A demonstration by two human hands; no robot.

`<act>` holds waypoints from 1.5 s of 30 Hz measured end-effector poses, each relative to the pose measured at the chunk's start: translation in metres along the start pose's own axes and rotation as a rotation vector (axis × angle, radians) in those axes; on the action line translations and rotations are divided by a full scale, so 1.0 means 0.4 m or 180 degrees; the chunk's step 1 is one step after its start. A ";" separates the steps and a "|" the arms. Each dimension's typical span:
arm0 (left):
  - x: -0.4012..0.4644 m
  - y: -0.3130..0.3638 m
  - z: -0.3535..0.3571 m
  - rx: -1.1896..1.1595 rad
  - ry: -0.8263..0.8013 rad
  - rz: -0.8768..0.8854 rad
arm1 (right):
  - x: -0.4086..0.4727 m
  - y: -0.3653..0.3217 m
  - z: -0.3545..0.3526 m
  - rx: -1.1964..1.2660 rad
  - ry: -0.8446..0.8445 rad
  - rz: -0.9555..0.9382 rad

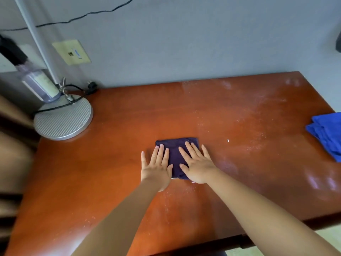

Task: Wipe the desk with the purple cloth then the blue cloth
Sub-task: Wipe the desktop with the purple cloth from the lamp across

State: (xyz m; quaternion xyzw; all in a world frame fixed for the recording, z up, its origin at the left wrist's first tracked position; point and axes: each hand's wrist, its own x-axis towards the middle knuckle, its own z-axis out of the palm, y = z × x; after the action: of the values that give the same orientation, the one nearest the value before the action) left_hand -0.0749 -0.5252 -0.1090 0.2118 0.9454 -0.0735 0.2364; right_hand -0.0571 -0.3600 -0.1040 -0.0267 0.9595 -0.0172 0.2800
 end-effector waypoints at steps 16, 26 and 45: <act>0.085 -0.076 -0.035 -0.0155 -0.0107 -0.0112 | 0.092 -0.009 -0.054 0.0071 0.0098 -0.0159; -0.119 -0.084 0.060 0.0316 -0.0028 0.0107 | -0.051 -0.073 0.014 -0.0176 -0.0096 -0.0588; -0.059 -0.159 0.026 -0.0084 -0.0299 0.0133 | 0.008 -0.120 -0.008 -0.0235 0.0019 -0.0476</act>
State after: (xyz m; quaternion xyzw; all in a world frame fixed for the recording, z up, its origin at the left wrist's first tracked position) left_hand -0.0796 -0.5935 -0.1044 0.2246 0.9296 -0.0659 0.2847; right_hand -0.0595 -0.4081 -0.1008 -0.1086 0.9556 -0.0027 0.2738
